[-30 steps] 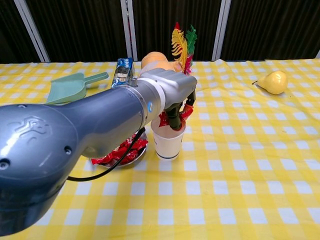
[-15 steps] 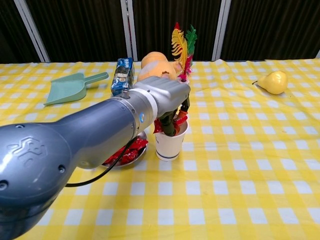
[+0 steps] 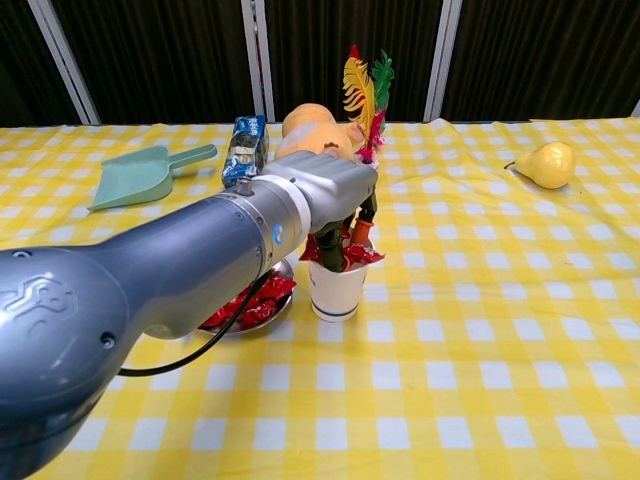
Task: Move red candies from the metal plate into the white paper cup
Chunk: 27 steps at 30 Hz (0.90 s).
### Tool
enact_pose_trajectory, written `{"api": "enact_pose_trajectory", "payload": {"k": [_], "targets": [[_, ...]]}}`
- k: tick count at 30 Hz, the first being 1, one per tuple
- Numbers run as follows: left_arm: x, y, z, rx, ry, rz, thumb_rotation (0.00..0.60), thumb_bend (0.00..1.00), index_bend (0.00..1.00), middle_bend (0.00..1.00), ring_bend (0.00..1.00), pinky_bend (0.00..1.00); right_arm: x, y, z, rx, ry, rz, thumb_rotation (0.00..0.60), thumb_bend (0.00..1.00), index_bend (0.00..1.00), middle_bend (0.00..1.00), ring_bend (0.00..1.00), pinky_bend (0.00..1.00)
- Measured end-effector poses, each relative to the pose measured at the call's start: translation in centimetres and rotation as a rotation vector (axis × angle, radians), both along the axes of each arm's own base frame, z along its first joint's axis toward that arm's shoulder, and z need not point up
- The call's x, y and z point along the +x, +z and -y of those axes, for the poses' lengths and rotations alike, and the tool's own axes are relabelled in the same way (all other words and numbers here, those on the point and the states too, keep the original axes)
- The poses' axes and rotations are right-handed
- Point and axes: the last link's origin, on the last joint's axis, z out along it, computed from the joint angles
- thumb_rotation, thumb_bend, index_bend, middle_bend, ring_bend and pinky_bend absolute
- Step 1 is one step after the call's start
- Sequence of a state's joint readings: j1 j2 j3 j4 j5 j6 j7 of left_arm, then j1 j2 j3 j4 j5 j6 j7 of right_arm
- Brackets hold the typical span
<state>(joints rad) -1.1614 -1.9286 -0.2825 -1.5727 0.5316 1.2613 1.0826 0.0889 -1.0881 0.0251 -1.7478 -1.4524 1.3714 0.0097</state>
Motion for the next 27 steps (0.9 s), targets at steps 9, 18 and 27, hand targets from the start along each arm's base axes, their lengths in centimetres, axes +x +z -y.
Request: {"api": "enact_pose_trajectory", "payload": {"k": [9,18,27], "targets": [[0.1,0.5,-0.1,0.01,-0.003,0.011,0.6,0.31,0.34,0.51,0.84,0.96,0.0,0.0,0.0,0.001,0.001,0.0,0.6,0.34,0.0,0.0,0.0,0.0],[0.3,0.8,0.1,0.01,-0.012,0.031,0.6,0.3,0.33,0.5,0.84,0.96,0.0,0.0,-0.1,0.0,0.002,-0.003,0.6,0.34,0.0,0.0,0.0,0.0],[0.4,1.4,0.4,0.012,-0.013,0.038,0.6,0.3,0.33,0.52,0.84,0.96,0.1,0.0,-0.1,-0.001,0.002,-0.001,0.6,0.34,0.0,0.0,0.0,0.0]]}}
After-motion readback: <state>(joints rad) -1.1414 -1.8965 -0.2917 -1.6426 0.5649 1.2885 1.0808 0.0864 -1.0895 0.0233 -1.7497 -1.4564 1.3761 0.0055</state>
